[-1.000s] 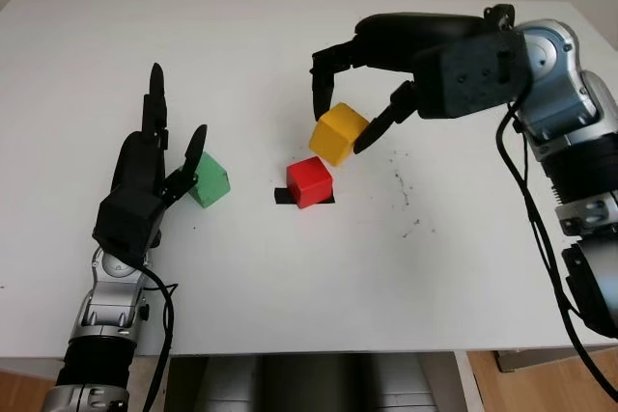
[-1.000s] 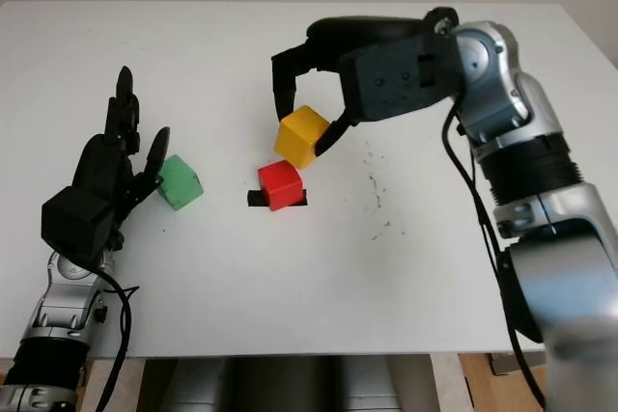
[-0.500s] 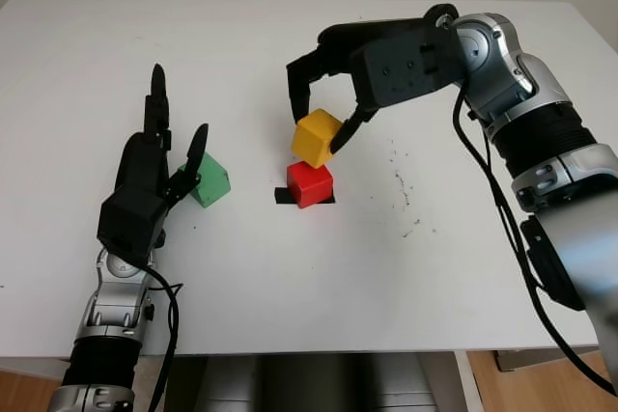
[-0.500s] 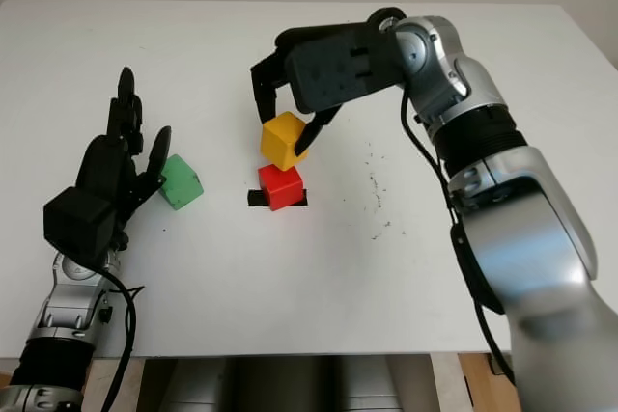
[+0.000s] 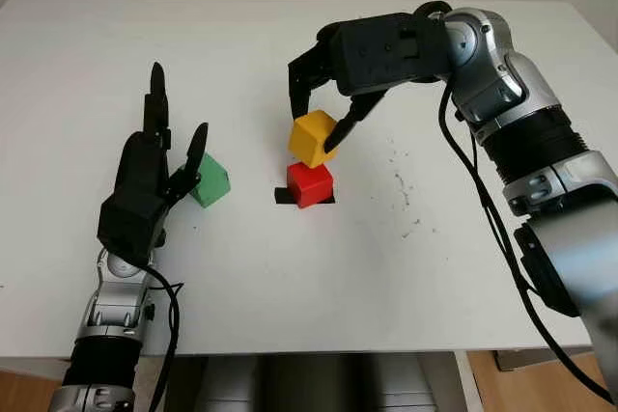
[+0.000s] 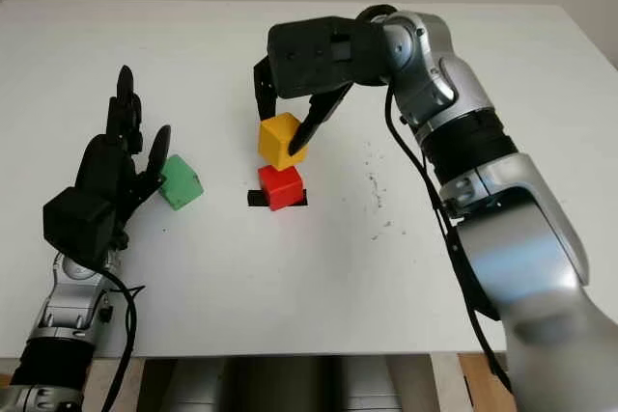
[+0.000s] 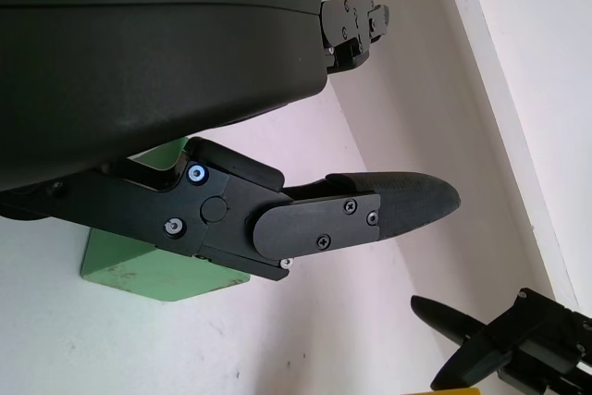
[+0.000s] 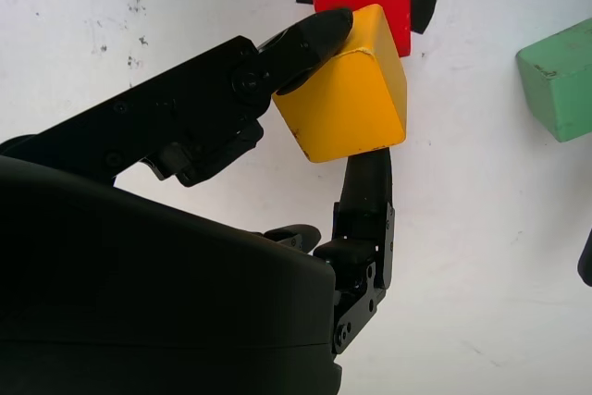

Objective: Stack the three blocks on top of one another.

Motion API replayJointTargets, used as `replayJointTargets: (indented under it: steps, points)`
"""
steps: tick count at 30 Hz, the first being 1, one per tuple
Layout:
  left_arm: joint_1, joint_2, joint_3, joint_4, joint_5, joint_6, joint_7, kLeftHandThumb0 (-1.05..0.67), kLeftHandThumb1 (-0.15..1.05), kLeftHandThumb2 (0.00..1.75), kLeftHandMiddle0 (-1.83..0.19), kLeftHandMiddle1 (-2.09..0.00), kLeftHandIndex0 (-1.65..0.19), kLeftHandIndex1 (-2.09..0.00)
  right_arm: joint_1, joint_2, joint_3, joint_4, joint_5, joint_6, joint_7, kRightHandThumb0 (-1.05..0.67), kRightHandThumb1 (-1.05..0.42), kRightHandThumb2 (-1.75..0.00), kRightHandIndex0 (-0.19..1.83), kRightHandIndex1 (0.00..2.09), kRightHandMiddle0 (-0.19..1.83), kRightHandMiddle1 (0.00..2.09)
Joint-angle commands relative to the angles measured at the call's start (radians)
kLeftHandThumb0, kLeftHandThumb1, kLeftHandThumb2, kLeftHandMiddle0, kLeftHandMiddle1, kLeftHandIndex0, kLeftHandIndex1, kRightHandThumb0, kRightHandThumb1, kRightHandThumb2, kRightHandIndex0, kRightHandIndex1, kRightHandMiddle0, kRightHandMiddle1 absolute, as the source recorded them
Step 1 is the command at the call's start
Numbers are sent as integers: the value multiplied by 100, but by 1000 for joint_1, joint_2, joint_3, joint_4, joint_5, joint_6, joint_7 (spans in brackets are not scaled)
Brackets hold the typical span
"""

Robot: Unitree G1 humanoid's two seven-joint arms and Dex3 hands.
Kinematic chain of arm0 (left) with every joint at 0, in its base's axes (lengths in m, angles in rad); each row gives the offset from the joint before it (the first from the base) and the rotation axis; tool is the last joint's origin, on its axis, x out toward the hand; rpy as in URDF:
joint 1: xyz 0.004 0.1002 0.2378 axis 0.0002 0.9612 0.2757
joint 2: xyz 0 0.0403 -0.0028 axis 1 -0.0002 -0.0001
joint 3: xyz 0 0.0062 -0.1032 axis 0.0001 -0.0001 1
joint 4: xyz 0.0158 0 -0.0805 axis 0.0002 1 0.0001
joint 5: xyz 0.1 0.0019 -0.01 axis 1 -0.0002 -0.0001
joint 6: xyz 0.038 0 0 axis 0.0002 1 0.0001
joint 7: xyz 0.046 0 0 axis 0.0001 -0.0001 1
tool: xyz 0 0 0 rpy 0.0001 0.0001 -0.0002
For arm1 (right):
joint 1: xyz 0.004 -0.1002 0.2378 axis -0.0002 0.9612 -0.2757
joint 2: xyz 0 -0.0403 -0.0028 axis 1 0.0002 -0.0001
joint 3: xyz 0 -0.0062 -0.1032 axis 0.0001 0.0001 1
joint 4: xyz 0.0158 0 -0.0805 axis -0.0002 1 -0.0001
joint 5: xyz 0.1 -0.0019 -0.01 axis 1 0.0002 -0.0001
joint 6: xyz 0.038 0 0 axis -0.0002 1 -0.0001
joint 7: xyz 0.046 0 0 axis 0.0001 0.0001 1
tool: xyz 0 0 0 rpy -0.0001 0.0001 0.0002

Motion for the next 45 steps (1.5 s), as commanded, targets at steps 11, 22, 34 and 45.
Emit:
replayJointTargets:
  steps: [11,22,34,45]
  points:
    - [9,-10,-11,-22,3,3,0,-75,105,53,17,-5,17,-5,31,7,10,-99,4,127,47,-42,-92,-5,37,5,39,159]
    - [11,-20,-10,-21,6,3,15,-76,105,52,15,-6,16,-6,68,33,41,-120,-29,196,4,-38,-90,-5,33,4,38,167]
    - [18,-23,-9,-38,-9,21,2,-77,105,52,16,-5,17,-5,85,36,45,-95,-21,153,-20,-38,-90,-5,31,4,37,175]
    - [18,-29,-10,-39,-11,22,4,-77,105,52,16,-5,17,-5,78,43,43,-113,-14,203,13,-38,-90,-5,30,4,36,178]
